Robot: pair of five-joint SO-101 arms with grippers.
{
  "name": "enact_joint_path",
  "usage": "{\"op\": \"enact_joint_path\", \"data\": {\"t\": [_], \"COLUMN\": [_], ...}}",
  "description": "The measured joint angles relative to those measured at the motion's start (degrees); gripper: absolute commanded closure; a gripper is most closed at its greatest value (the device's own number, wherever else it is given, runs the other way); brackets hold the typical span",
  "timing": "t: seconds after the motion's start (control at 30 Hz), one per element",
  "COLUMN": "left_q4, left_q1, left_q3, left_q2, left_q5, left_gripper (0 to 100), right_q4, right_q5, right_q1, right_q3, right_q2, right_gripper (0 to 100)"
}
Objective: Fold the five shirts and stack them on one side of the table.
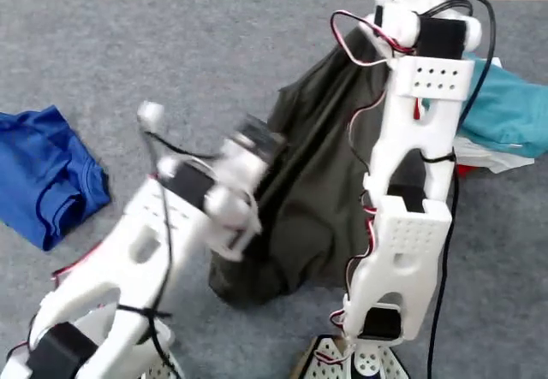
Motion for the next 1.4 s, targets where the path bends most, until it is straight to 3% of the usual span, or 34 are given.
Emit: {"op": "enact_joint_path", "data": {"t": [0.17,0.3,0.43,0.5,0.67,0.9,1.0,1.27,1.4], "left_q4": [-8.62,-17.85,-31.21,-37.63,-47.03,-48.88,-48.88,-48.88,-45.19], "left_q1": [8.70,8.44,1.49,-3.69,-16.26,-28.22,-31.47,-33.67,-33.67], "left_q3": [8.88,14.95,21.27,23.30,23.74,14.51,8.18,-10.64,-21.10], "left_q2": [0.00,0.00,0.00,0.26,4.04,11.87,14.77,25.85,33.05], "left_q5": [1.23,4.04,5.27,5.36,5.45,5.98,9.49,18.64,22.86], "left_gripper": [66,79,99,95,98,98,98,98,88], "right_q4": [-0.18,-0.18,3.16,5.45,12.84,16.26,16.26,16.44,16.44], "right_q5": [0.00,0.00,0.00,0.35,1.32,0.44,0.44,7.82,13.71], "right_q1": [1.14,1.67,1.67,1.67,1.67,4.57,6.68,10.20,10.64], "right_q3": [0.00,0.00,0.00,0.00,0.00,2.20,4.75,18.02,30.15], "right_q2": [0.00,0.00,0.00,0.00,0.00,0.00,0.00,-7.03,-14.42], "right_gripper": [99.4,99.4,99.4,99.4,99.4,99.4,99.4,99.4,99.4]}}
